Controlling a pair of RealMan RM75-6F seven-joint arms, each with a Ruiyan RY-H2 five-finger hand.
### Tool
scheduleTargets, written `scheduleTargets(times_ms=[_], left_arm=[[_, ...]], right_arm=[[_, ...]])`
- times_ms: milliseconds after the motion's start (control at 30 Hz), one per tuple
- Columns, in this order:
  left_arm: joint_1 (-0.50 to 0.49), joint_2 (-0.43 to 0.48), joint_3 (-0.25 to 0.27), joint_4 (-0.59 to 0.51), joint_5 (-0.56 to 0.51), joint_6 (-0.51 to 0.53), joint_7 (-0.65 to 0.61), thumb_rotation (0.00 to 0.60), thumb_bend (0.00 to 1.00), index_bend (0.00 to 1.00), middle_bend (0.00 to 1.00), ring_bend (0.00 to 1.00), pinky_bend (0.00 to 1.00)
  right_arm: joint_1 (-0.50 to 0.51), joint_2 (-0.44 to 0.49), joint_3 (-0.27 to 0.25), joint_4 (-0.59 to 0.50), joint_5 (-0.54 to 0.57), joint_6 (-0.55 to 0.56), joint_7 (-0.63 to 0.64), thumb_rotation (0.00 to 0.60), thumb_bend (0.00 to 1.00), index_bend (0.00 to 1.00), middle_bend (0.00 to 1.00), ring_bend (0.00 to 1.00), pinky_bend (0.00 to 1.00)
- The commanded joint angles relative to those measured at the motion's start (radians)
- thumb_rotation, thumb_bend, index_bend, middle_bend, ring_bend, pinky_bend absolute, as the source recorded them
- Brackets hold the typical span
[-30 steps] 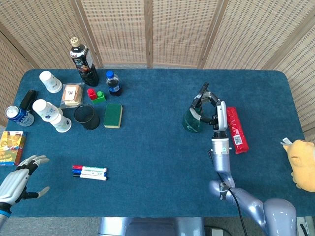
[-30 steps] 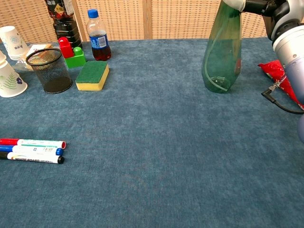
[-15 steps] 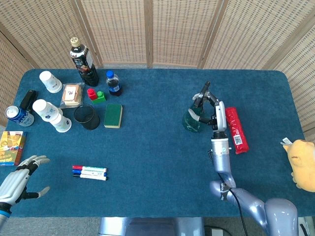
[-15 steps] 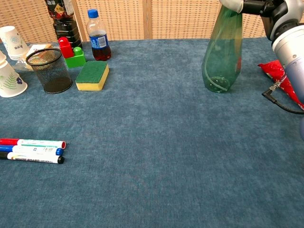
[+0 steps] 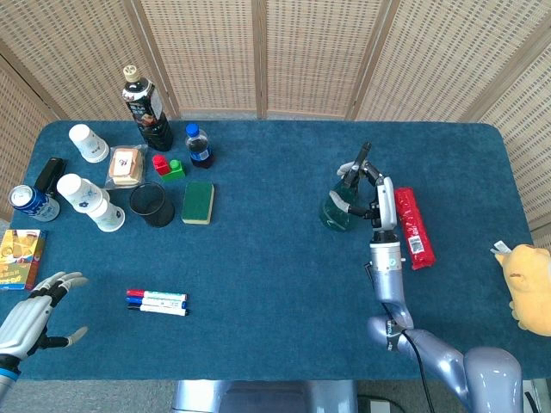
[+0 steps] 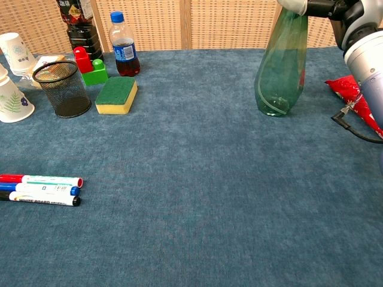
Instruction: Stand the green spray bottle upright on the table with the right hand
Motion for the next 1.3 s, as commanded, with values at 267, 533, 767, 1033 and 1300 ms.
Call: scheduleTargets(times_ms=[267, 533, 767, 1033, 1300], left_arm=[[0.002, -0.001, 0.003, 0.006, 0.005, 0.002, -0.009, 0.600, 0.30, 0.17, 0.15, 0.09, 0.01], [0.002, -0.003, 0.004, 0.012, 0.011, 0.003, -0.016, 0.600, 0.31, 0.17, 0.15, 0.09, 0.01], [0.003, -0.003, 0.006, 0.014, 0.012, 0.004, -0.020, 0.600, 0.30, 0.17, 0.15, 0.09, 0.01], [0.000, -0.004, 0.005, 0.015, 0.015, 0.002, -0.021, 0.600, 0.31, 0.17, 0.15, 0.09, 0.01], [0.000, -0.004, 0.006, 0.017, 0.016, 0.002, -0.024, 0.600, 0.30, 0.17, 0.14, 0.09, 0.01]], right_arm=[[-0.003, 0.003, -0.006, -0.010, -0.008, 0.006, -0.009, 0.600, 0.23, 0.42, 0.49, 0.39, 0.44], [-0.005, 0.006, -0.014, -0.014, -0.013, 0.004, -0.019, 0.600, 0.23, 0.42, 0.49, 0.39, 0.44], [-0.007, 0.010, -0.018, -0.019, -0.015, -0.001, -0.024, 0.600, 0.23, 0.41, 0.47, 0.39, 0.43], [-0.009, 0.015, -0.027, -0.018, -0.025, 0.000, -0.025, 0.600, 0.23, 0.39, 0.46, 0.37, 0.41], [-0.005, 0.017, -0.029, -0.019, -0.030, -0.001, -0.028, 0.600, 0.23, 0.37, 0.45, 0.36, 0.39]])
